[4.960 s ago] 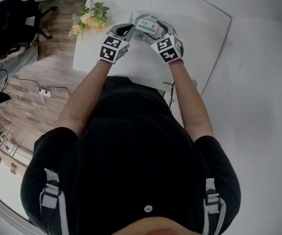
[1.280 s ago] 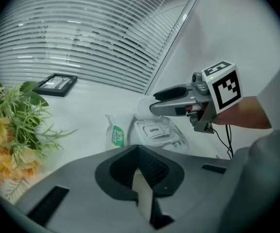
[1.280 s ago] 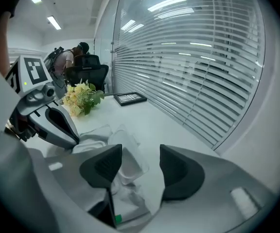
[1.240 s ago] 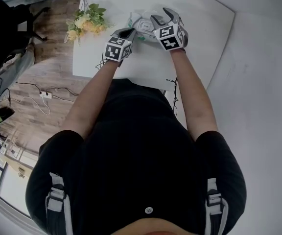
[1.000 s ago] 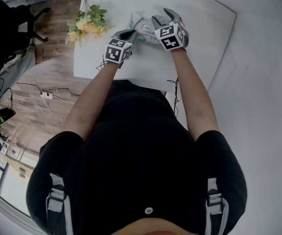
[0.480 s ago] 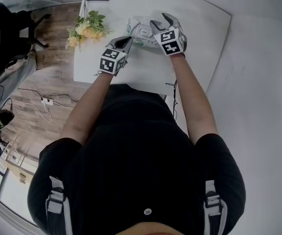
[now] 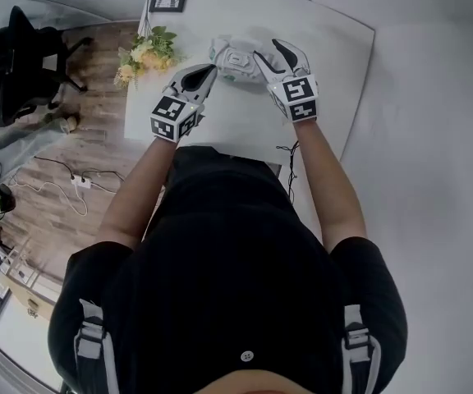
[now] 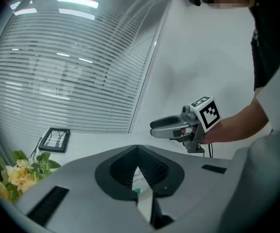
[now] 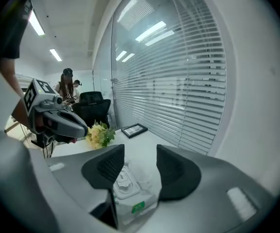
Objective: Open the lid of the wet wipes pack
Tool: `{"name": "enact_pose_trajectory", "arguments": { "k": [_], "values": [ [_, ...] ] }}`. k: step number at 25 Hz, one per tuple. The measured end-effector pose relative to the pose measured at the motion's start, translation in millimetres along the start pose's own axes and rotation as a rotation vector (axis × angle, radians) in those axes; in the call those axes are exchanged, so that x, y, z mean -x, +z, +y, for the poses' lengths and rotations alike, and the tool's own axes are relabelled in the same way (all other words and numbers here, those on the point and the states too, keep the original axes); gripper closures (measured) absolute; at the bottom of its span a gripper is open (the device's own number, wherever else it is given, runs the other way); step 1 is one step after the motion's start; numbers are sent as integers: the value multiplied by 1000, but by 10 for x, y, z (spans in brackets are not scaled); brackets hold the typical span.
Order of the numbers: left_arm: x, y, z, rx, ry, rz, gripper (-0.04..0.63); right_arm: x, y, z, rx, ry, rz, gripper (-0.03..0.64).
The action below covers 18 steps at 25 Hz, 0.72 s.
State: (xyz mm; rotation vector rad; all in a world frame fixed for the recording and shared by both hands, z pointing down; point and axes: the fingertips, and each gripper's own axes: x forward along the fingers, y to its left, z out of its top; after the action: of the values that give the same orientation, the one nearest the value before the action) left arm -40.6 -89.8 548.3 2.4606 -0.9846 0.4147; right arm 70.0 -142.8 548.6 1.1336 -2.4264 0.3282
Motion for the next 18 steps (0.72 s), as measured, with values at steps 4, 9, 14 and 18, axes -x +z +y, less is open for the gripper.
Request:
{"name": "enact_pose_trajectory", "arguments": {
  "k": [4,9,14,18],
  "values": [
    [218,386,-298,-97,-22,-92,588,417,272,170,-24,35,-111,436],
    [480,756,-636,-172,-34,-176,588,909,572,379,-36,76,-224,506],
    [669,1052,-927,-198,-56,-246,588,1314,883,547,-17,100,-309,572],
    [739,1267,-1103,-222,-66,-280,588,1524,1058,639,9,116,-351,606]
  ]
}}
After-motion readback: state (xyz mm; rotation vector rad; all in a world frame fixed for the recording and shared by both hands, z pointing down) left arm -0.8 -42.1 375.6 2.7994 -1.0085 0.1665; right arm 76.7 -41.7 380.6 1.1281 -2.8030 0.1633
